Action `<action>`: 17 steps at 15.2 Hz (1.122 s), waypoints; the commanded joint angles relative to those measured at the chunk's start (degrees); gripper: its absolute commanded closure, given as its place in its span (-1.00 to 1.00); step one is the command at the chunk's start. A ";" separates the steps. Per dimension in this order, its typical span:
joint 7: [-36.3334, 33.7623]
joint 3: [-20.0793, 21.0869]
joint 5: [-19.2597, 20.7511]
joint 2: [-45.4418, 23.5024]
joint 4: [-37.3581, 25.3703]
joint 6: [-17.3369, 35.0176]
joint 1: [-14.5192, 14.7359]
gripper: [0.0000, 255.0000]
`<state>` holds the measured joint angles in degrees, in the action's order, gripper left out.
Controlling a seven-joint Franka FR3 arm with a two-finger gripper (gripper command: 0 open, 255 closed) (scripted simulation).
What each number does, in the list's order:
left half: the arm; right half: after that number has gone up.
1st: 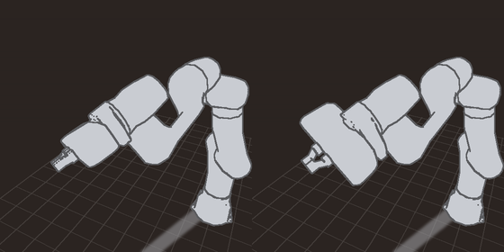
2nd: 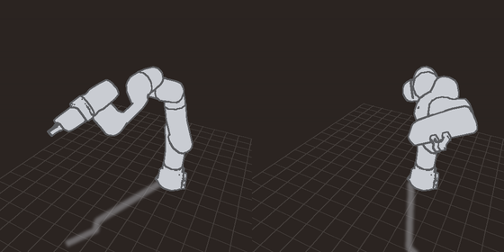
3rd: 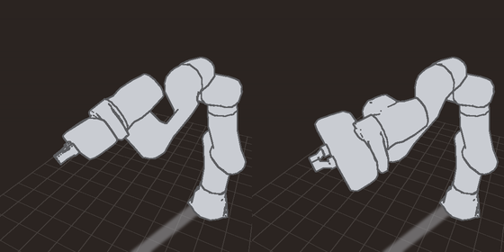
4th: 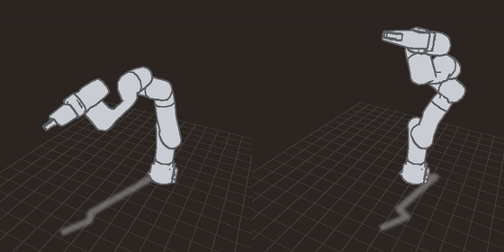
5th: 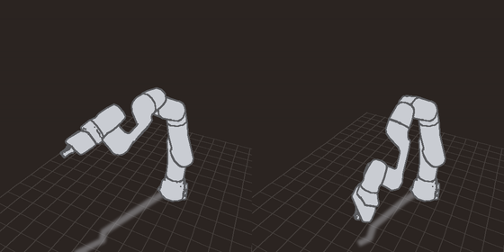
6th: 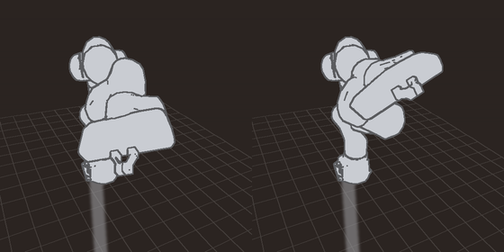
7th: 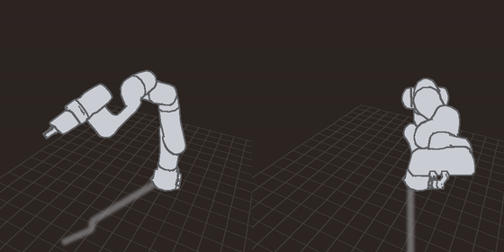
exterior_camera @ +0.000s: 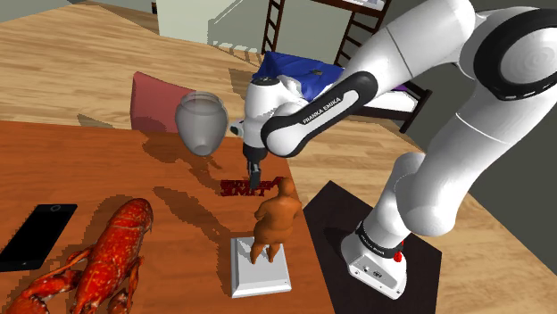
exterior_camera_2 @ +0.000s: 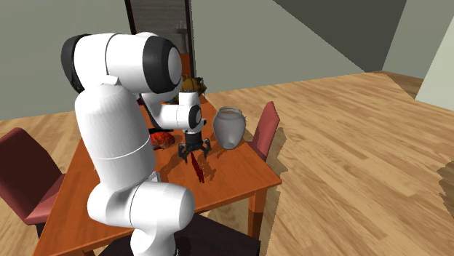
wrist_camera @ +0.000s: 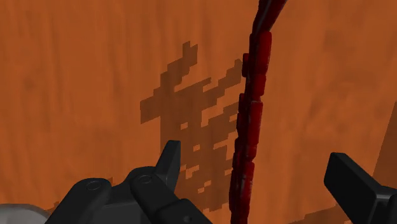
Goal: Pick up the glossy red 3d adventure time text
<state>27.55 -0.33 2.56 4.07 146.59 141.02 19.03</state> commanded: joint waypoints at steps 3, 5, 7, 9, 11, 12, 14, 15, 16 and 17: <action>-0.06 0.01 0.17 -2.97 0.49 3.45 0.00 -1.00; -0.14 0.00 0.25 -4.15 0.68 4.82 -0.01 -1.00; -0.07 -0.04 0.26 -4.18 0.63 4.81 -0.05 1.00; -0.07 -0.04 0.26 -4.16 0.66 4.82 -0.05 1.00; -0.07 -0.04 0.26 -4.16 0.67 4.82 -0.05 1.00; -0.07 -0.05 0.26 -4.16 0.67 4.83 -0.05 1.00; -0.08 -0.04 0.26 -4.17 0.66 4.83 -0.05 1.00; -0.08 -0.04 0.26 -4.17 0.65 4.82 -0.04 1.00; -0.15 0.00 0.26 -4.16 0.67 4.82 -0.01 1.00; -0.09 0.01 0.20 -3.39 0.57 3.95 -0.01 1.00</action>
<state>27.43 -0.32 2.79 0.32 147.24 145.41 19.03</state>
